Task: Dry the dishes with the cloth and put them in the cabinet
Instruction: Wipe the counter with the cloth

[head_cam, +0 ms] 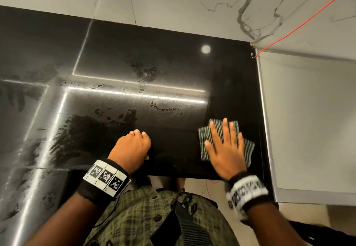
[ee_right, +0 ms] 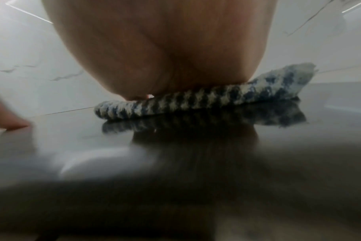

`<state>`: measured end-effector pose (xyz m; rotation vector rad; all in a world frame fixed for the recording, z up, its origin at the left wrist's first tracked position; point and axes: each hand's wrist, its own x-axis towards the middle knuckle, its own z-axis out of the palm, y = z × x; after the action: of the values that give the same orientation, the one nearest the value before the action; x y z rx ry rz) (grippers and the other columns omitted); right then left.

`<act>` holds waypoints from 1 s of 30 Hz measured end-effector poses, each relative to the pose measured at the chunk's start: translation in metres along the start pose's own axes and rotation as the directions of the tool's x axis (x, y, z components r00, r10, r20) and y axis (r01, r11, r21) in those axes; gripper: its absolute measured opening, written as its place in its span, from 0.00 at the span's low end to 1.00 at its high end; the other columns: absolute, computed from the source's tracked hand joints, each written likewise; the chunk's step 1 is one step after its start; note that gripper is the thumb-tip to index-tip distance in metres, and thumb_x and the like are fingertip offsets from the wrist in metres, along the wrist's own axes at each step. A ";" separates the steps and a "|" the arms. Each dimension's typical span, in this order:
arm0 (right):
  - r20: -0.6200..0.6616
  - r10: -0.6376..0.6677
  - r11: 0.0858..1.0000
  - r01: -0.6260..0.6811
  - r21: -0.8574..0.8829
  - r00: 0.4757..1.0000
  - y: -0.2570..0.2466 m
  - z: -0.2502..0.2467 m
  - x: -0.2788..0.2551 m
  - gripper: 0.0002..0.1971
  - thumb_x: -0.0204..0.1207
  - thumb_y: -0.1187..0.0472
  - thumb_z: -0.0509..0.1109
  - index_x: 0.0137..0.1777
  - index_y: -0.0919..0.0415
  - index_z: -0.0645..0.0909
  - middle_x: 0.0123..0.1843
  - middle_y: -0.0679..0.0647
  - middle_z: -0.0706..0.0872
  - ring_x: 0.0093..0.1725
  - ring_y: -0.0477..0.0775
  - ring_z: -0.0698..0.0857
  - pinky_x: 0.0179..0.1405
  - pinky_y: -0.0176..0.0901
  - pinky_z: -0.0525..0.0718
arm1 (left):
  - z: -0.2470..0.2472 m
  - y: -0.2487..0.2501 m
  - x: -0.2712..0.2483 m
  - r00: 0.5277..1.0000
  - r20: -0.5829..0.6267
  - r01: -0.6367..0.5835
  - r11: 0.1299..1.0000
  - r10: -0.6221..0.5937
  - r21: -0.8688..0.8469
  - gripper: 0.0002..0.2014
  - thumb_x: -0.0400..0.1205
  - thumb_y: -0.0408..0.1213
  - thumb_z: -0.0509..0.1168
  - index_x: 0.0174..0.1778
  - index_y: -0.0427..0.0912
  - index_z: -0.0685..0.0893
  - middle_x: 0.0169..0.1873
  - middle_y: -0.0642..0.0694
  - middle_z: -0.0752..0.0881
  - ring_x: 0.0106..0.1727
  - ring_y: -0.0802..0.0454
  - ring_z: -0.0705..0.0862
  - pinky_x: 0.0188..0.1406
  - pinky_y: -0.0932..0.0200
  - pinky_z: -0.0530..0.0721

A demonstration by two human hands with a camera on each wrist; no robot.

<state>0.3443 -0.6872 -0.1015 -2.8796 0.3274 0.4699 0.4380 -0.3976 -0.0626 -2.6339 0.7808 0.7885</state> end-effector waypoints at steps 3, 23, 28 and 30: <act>0.038 0.016 1.000 -0.015 -0.014 0.999 -0.011 0.019 -0.056 0.32 0.87 0.35 0.40 0.87 0.37 0.31 0.89 0.51 0.27 0.88 0.56 0.28 0.87 0.65 0.37 | 0.000 -0.002 -0.002 1.000 -0.016 -0.016 1.000 0.016 0.007 0.38 0.86 0.54 0.64 0.86 0.35 0.59 0.80 0.33 0.71 0.77 0.38 0.76 0.67 0.49 0.81; 0.086 0.102 0.995 -0.101 -0.022 0.991 -0.070 -0.061 0.211 0.33 0.86 0.33 0.40 0.88 0.36 0.35 0.91 0.53 0.31 0.89 0.58 0.32 0.86 0.66 0.34 | 0.030 -0.094 -0.014 0.984 -0.021 0.159 0.931 -0.175 -0.328 0.46 0.83 0.47 0.71 0.90 0.44 0.49 0.90 0.44 0.50 0.90 0.45 0.54 0.83 0.43 0.69; 0.076 0.122 0.992 -0.122 -0.006 0.990 -0.082 -0.073 0.240 0.33 0.86 0.33 0.40 0.89 0.37 0.37 0.91 0.53 0.32 0.89 0.59 0.32 0.86 0.68 0.35 | 0.029 -0.089 -0.015 0.983 -0.003 0.175 0.950 -0.182 -0.258 0.44 0.85 0.46 0.70 0.90 0.42 0.49 0.90 0.42 0.49 0.89 0.40 0.59 0.75 0.39 0.78; 0.071 0.113 0.994 -0.113 -0.002 0.991 -0.083 -0.068 0.226 0.33 0.86 0.33 0.39 0.88 0.37 0.36 0.91 0.53 0.32 0.89 0.58 0.32 0.87 0.68 0.35 | 0.027 -0.091 -0.015 0.986 -0.002 0.163 0.961 -0.167 -0.224 0.44 0.85 0.48 0.69 0.89 0.42 0.49 0.90 0.41 0.50 0.88 0.39 0.62 0.73 0.40 0.79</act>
<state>0.5935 -0.6653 -0.1003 -2.8447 0.4813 0.5890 0.4678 -0.3065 -0.0656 -2.8641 0.4929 0.8468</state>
